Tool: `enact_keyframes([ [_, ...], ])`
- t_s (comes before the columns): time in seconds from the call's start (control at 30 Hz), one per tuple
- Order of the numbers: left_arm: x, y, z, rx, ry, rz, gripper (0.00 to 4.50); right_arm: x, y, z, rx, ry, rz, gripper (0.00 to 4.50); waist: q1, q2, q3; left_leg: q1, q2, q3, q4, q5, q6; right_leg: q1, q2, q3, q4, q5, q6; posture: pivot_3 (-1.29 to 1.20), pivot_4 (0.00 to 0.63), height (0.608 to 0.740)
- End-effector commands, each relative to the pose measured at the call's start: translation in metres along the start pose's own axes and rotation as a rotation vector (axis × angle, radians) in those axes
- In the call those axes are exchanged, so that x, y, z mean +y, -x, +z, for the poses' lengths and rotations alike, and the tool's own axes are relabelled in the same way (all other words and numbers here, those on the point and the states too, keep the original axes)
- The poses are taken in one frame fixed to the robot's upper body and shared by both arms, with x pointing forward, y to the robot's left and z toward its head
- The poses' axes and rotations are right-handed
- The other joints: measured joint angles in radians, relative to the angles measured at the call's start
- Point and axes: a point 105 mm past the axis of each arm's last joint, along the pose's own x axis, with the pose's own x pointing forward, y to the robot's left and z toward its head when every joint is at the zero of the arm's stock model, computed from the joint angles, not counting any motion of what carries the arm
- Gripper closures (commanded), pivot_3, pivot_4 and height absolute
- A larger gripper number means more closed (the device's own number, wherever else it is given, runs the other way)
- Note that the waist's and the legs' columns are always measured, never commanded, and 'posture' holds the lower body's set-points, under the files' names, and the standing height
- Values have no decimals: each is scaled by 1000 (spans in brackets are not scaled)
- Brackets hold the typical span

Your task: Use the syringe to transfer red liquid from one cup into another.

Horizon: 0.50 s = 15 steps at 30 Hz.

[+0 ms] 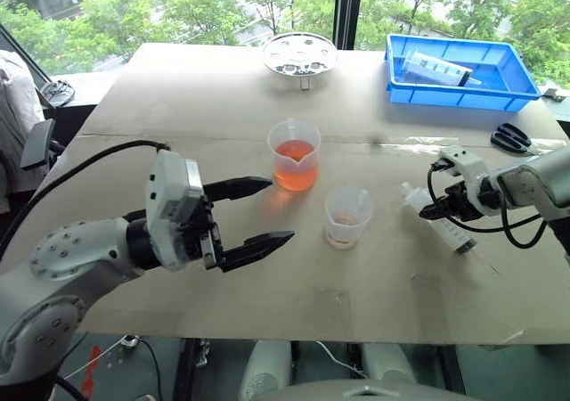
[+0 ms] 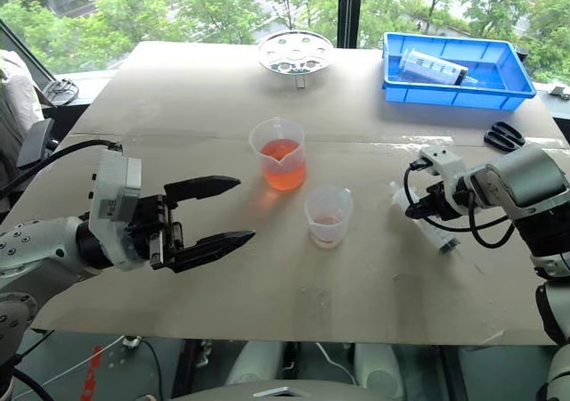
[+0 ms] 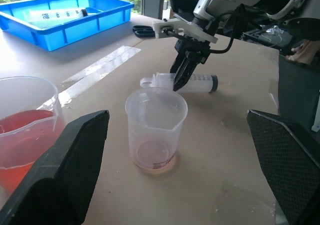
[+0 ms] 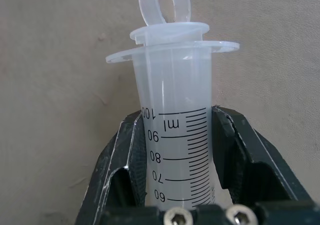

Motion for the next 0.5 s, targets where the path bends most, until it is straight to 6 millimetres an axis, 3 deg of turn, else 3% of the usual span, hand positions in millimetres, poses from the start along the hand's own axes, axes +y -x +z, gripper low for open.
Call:
enact_keyframes([
  [0.03, 8, 9, 11, -91, 14, 119, 0, 48, 85, 87, -585, 114, 334, 3088, -5, 1, 3, -1, 0, 1, 0, 0, 0, 0, 0, 1, 0, 0, 0, 0, 150, 740],
  [0.13, 19, 14, 14, -127, 36, 212, 0, 88, 120, 139, -937, 162, 545, 3091, -19, 1, 4, 1, 0, 2, 0, 0, 0, -1, 1, 3, 4, 1, 1, 0, 150, 740],
  [0.27, 41, 28, 20, -154, 42, 320, 0, 115, 110, 197, -1210, 97, 491, 3096, -27, -4, 1, 3, 5, -3, -1, 0, 0, -1, 8, 2, 8, 0, 0, 0, 150, 740],
  [0.37, 54, 39, 29, -154, -5, 393, 0, 137, 93, 215, -1318, 128, 439, 3096, -16, -2, 3, 1, 7, -4, 0, 0, -1, -4, 9, 0, 9, 1, -1, 0, 150, 740],
  [0.5, 64, 52, 36, -119, -66, 440, 0, 160, 74, 223, -1394, 139, 434, 3100, -7, -1, 3, -1, 2, 0, -2, 0, -1, -6, 5, 2, 8, 1, -1, 0, 150, 740],
])
